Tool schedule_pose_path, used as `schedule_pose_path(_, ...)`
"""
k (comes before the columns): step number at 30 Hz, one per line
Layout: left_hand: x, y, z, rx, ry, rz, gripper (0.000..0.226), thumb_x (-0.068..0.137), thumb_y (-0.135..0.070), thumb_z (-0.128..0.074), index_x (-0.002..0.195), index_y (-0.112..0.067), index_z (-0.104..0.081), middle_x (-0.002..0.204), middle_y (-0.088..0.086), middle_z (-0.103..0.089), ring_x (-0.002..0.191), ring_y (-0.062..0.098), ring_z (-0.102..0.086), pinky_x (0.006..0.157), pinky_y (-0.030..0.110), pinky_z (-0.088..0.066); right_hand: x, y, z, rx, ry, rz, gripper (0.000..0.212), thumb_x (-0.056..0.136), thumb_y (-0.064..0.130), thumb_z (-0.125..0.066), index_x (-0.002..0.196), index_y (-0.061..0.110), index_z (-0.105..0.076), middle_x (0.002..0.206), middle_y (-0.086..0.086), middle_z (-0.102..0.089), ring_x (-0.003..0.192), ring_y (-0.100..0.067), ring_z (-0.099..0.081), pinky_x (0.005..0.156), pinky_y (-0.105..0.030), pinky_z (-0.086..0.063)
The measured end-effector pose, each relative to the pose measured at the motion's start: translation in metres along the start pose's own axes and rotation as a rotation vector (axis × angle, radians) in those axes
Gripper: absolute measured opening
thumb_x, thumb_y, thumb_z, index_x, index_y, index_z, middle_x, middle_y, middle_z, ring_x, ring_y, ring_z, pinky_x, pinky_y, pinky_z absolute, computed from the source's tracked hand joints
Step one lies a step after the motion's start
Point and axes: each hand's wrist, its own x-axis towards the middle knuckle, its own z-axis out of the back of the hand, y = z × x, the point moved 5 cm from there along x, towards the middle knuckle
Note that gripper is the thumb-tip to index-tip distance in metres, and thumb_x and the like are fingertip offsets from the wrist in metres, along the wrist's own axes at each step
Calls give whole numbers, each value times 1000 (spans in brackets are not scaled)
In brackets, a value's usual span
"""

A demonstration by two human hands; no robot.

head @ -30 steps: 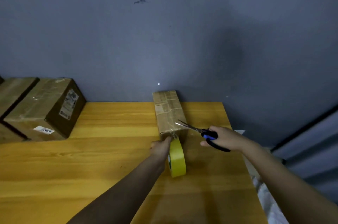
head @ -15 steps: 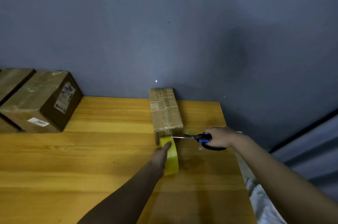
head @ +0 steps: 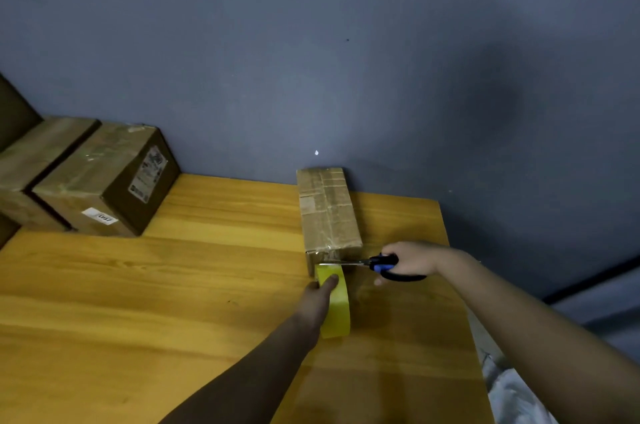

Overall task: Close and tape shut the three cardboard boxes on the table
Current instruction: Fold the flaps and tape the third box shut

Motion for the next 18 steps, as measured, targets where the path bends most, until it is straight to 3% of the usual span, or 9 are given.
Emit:
schedule_pose_path(8,3,4,1,14,5,-2,55,91,-47,-56,135,-16,-45,123,11,-57,109,30,-57,99,47,-46,14,6,9,-37,6,31,39,75,58,-71,84,22,-61,77,3,-54,69,-14,-49,61,-27,-35)
schedule_pose_path(18,7,4,2,12,5,-9,54,92,-46,-55,135,-15,-45,124,11,-57,110,30,-56,100,48,-45,13,11,20,-287,-115,48,39,76,59,-69,87,21,-68,74,4,-59,67,-12,-52,58,-26,-38)
